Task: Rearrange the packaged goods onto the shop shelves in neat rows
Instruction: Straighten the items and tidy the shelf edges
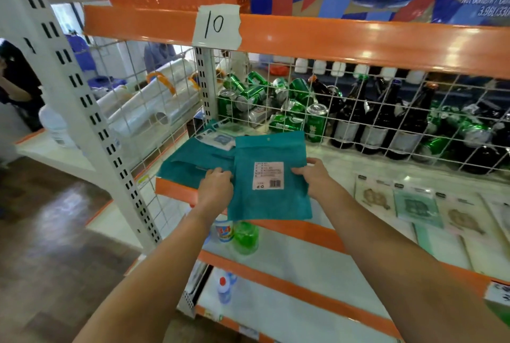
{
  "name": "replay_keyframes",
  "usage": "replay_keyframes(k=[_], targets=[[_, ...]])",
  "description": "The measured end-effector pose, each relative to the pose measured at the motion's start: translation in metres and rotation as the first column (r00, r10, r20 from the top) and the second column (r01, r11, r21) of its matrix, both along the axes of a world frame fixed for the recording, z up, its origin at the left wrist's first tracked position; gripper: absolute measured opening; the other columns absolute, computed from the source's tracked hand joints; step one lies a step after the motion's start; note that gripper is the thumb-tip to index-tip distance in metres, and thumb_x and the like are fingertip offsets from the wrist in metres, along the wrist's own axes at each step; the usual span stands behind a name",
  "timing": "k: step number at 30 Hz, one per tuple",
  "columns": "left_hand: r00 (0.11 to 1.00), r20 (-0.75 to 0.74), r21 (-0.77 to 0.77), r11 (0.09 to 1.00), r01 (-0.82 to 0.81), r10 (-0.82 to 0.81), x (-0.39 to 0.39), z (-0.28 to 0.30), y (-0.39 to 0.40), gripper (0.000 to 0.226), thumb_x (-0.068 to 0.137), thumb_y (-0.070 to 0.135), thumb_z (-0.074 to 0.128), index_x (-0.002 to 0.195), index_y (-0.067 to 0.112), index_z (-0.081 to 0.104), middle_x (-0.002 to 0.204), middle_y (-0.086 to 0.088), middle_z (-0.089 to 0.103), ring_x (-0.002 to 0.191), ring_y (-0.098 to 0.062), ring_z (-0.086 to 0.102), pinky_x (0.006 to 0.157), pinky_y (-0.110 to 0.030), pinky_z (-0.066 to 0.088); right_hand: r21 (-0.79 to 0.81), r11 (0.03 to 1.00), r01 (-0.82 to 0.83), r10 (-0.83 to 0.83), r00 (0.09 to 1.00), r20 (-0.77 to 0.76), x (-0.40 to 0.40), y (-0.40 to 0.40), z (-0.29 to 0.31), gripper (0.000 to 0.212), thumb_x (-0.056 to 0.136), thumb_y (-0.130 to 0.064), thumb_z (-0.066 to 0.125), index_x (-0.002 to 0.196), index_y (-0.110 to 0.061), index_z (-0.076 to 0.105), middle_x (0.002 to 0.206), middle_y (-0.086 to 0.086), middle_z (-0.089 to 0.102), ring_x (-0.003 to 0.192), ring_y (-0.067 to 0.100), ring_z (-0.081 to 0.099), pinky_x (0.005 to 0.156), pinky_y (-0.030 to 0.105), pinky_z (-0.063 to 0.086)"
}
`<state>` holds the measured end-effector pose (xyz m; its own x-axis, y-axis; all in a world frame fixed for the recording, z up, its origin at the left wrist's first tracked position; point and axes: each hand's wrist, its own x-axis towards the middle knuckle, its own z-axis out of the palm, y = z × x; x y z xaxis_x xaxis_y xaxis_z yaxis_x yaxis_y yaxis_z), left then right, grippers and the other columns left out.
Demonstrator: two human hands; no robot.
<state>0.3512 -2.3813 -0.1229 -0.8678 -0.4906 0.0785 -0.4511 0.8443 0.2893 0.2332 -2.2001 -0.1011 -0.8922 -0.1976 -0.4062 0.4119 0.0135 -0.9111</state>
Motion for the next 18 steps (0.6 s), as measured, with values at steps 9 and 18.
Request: replay_keyframes(k=[9, 18], targets=[[0.99, -0.095, -0.059, 0.993, 0.103, -0.108, -0.017, 0.017, 0.006, 0.032, 0.095, 0.018, 0.041, 0.121, 0.015, 0.059, 0.123, -0.009, 0.056, 0.118, -0.028, 0.045, 0.094, -0.038, 0.04, -0.12, 0.99, 0.071, -0.075, 0.997, -0.028, 0.004, 0.045, 0.014, 0.033, 0.088, 0.009, 0.056, 0.12, 0.003, 0.054, 0.122, 0.022, 0.06, 0.095, 0.034, 0.06, 0.087, 0.053, 0.049], [0.939, -0.141, -0.08, 0.949, 0.306, -0.314, -0.024, 0.02, 0.091, 0.031, 0.096, 0.021, 0.042, 0.12, 0.016, 0.06, 0.122, -0.009, 0.058, 0.116, -0.028, 0.049, 0.091, -0.038, 0.042, -0.187, 0.952, 0.242, -0.254, 0.966, -0.044, 0.032, 0.14, 0.014, 0.013, 0.09, 0.007, 0.054, 0.087, -0.005, 0.057, 0.106, 0.017, 0.061, 0.073, 0.026, 0.059, 0.085, 0.051, 0.048]])
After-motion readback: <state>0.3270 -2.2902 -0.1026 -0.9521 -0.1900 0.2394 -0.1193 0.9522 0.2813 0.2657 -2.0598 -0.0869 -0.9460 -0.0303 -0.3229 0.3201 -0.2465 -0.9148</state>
